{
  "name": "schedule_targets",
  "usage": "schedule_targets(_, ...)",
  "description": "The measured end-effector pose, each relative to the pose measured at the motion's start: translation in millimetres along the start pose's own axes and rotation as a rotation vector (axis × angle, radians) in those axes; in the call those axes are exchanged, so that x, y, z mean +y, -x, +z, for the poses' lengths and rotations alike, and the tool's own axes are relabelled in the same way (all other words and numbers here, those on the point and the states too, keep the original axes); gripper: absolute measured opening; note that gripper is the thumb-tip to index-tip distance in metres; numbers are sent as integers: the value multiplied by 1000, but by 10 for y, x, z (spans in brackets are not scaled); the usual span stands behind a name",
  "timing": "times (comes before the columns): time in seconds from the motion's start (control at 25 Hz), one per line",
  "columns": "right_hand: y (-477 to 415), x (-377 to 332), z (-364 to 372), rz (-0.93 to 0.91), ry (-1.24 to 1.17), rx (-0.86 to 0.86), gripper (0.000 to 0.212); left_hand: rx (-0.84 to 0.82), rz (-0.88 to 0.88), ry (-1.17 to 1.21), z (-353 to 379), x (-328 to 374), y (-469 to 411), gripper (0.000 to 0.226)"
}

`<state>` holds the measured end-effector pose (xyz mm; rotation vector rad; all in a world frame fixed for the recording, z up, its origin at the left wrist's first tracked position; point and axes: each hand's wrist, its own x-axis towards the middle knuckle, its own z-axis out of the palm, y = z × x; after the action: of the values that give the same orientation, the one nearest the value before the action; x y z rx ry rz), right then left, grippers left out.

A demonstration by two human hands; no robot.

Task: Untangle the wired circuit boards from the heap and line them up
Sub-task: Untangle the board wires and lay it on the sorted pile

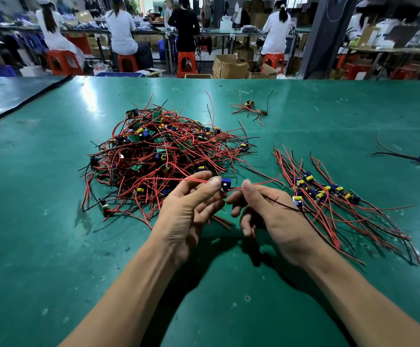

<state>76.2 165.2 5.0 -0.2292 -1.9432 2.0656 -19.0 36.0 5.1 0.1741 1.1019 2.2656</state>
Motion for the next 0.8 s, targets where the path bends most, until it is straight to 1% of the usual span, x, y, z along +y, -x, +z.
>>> schedule_targets(0.12,-23,9,61,24,-84,146,36,-9,47,-26,37,-29,29,37)
schedule_targets(0.24,-48,20,32,99,-221,207,24,-68,54,-42,46,-33,56,33)
schedule_targets(0.32,-68,8,-26,162,-356,204,19,-154,36,-23,45,-25,73,30)
schedule_targets(0.4,-83,-11,-96,227,-520,174,16,-233,-5,-9,56,-19,93,32)
schedule_targets(0.52,-84,-12,-166,267,-668,95,16,-266,-127,43,67,-15,97,28)
schedule_targets(0.6,-71,12,-159,266,-659,47,17,-252,-201,20,80,-17,97,21)
schedule_targets(0.64,-65,26,-151,259,-610,27,18,-242,-221,-12,81,-30,97,20)
schedule_targets(0.8,-68,57,-153,230,-327,-46,24,-242,-250,-97,57,-82,95,23)
